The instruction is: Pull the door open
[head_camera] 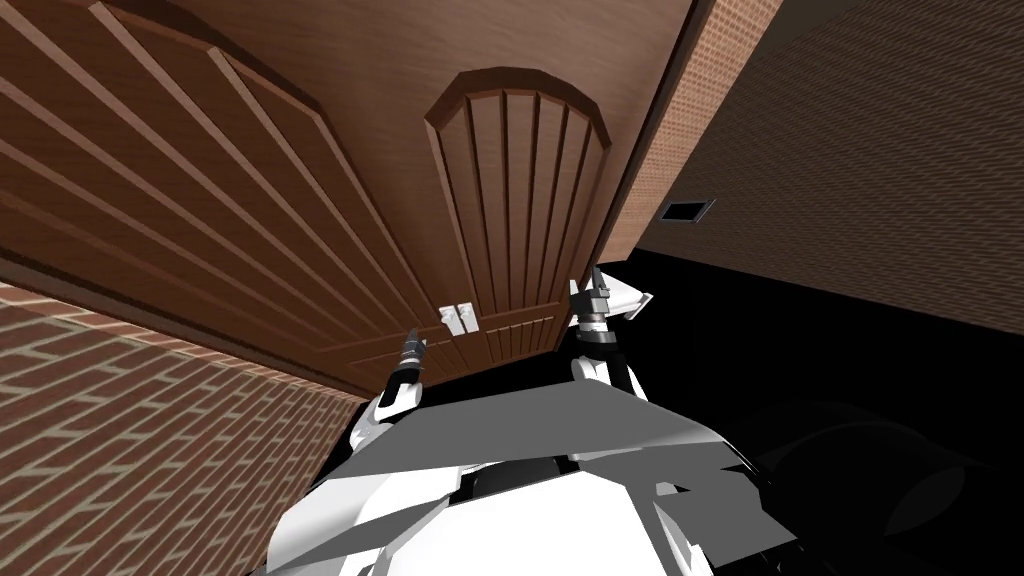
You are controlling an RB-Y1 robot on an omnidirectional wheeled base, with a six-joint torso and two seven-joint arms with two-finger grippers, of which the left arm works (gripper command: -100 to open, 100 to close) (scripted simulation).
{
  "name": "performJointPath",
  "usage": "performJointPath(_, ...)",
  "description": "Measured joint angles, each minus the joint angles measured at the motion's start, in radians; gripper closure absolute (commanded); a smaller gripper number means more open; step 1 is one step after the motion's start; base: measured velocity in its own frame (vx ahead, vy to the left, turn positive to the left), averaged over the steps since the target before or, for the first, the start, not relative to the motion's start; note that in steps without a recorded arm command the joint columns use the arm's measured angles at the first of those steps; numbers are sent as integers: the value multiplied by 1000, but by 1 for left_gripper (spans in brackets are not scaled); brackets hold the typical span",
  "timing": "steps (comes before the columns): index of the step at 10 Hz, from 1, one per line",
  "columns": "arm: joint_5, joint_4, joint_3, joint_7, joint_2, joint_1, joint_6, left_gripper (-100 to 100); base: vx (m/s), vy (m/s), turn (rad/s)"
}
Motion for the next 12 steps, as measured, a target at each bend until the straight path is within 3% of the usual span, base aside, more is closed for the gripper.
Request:
performJointPath(2,-2,-8,-25,4,-12,-24,-3,-100,148,-89,-84)
performJointPath(3,-3,-9,-26,4,-13,-26,-4,100,-8,8,22)
performJointPath(8,-2,-8,-24,4,-12,-24,-3,100,-20,13,0)
performJointPath(9,-2,-8,-24,4,-12,-24,-3,-100,-119,20,145)
performJointPath(10,-2,-4,-15,1,-11,-14,-5,-100,-206,37,153)
performJointPath(12,3,-6,0,6,9,7,2,-100,-222,-2,41)
